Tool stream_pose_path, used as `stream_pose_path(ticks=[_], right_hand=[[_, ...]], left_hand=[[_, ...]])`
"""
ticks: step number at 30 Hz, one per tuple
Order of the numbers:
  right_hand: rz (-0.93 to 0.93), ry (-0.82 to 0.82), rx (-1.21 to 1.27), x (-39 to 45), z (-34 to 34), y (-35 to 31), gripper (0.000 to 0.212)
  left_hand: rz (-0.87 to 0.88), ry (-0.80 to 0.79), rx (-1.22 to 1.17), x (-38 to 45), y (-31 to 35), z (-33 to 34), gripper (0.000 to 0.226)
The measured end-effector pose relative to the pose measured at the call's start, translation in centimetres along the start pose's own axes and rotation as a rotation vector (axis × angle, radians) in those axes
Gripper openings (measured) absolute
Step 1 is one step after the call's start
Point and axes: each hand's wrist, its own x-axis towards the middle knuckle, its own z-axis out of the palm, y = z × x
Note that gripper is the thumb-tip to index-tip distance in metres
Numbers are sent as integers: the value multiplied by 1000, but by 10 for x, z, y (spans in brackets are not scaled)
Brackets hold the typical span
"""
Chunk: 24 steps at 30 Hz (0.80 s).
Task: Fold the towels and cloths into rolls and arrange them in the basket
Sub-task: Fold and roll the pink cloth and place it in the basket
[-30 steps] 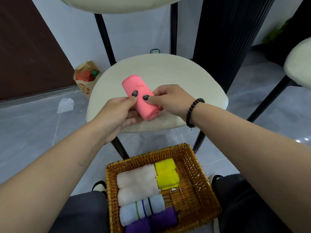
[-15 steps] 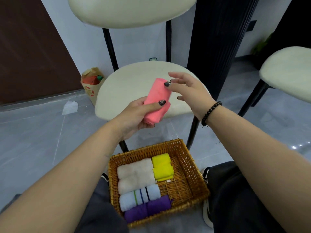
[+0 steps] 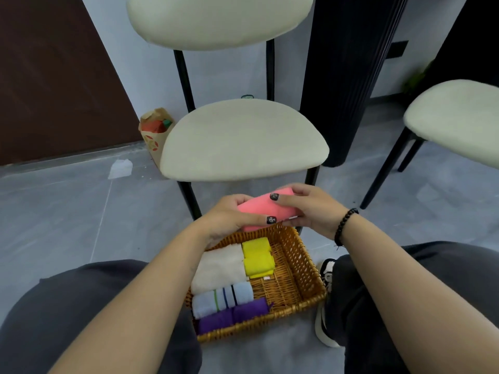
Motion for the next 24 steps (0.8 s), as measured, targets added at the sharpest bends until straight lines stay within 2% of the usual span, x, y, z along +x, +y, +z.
stream_pose_path(ticks=[2,4,8,10,12,14,16,18,24], right_hand=[[69,-51,83,2,-1,15,35],[146,-76,135,7,-2,35,44],[264,-35,273,20,2,80,27],[331,27,341,28,4,102,27],[399,114,388,40,6,125,37],[453,202,404,54,9,145,41],[492,280,397,68,13,163,40],[543,345,374,82,16,181,39],[695,511,271,120,23,236,51]], left_hand=[[-33,11,-26,4,-13,3,60],[-92,23,-61,10,-30,8,60],[-218,30,-101,25,-72,18,49],[-273,65,-166,34,-95,24,47],[-333,99,-241,42,-118,32,49],[-381,122,-306,48,-138,41,41],[-437,169,-371,54,-161,49,30],[-477,221,-441,61,-183,55,29],[-665,325,-534,72,-239,55,18]])
